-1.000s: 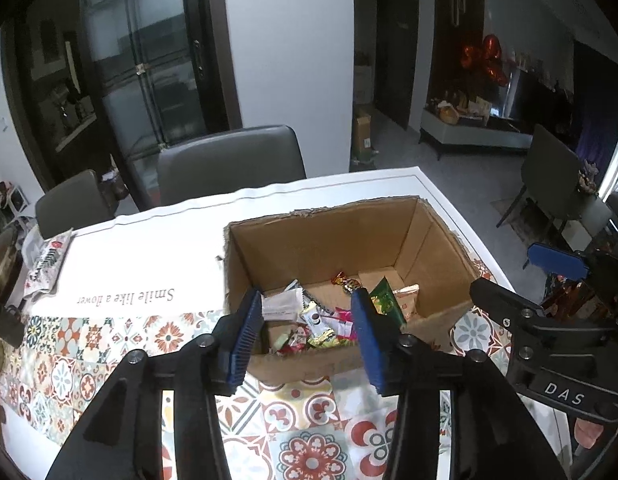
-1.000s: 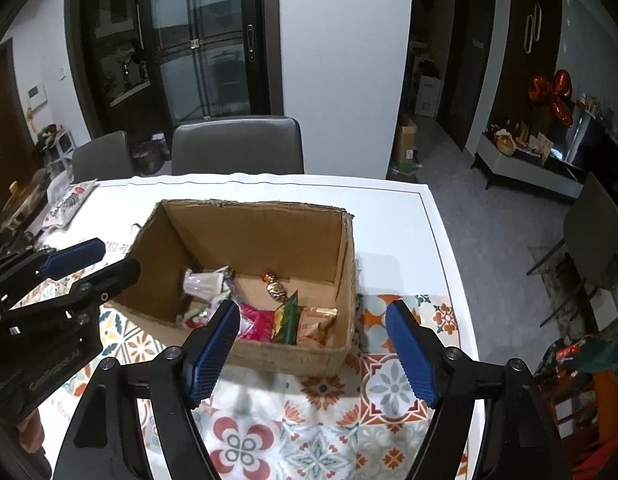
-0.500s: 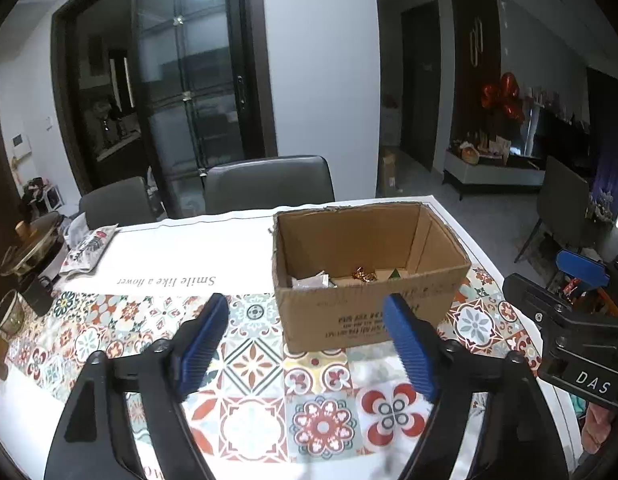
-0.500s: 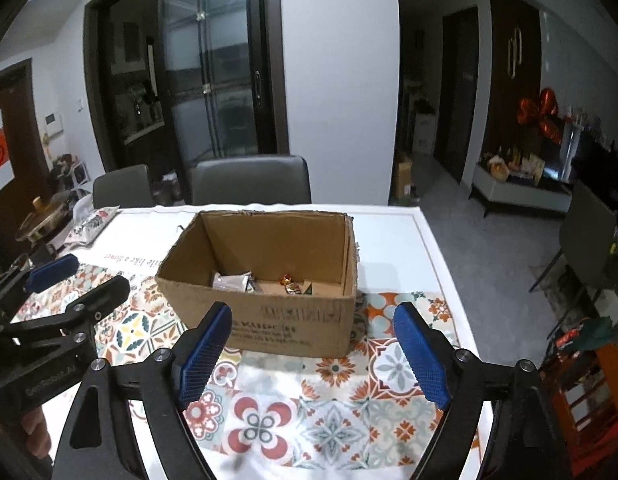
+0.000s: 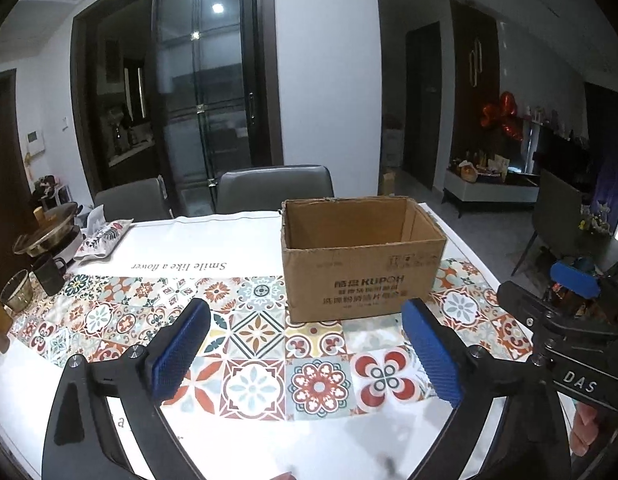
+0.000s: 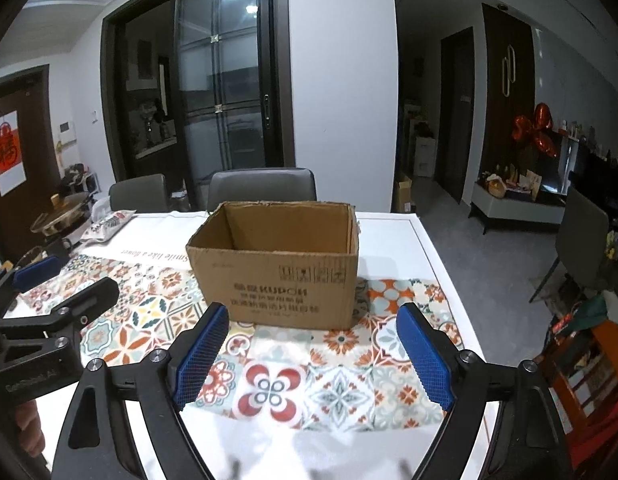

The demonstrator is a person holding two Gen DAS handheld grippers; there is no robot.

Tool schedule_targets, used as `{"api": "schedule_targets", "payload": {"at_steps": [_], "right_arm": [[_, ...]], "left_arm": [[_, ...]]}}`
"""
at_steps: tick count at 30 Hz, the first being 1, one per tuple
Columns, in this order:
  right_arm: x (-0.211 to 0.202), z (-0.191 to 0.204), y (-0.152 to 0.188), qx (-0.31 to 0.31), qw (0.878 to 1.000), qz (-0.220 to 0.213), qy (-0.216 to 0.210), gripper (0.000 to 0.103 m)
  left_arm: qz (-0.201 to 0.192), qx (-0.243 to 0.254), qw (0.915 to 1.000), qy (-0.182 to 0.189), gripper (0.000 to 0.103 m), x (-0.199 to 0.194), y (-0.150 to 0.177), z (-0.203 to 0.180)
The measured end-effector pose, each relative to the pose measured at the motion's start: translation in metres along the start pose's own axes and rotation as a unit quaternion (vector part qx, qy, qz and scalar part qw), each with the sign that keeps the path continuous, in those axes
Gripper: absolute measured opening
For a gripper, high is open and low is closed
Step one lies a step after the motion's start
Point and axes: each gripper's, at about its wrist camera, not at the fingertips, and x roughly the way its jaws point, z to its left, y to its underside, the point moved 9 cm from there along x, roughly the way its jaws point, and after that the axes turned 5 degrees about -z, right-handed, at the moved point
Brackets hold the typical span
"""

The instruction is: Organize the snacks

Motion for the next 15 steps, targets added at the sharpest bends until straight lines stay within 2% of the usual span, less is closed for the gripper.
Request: {"api": "schedule_targets", "payload": {"at_steps": [3, 15], "right_arm": [[-0.008, 0.000, 0.006, 0.004, 1.000, -0.002, -0.001, 0.086], [-0.030, 0.000, 0.022, -0.004, 1.000, -0.013, 0.008, 0.086]], "left_arm": [[-0.015, 0.010, 0.9998, -0.013, 0.100, -0.012, 0.002, -0.001], [-0.026, 0.011, 0.9995, -0.012, 0.103, -0.032, 0.014, -0.001]]}}
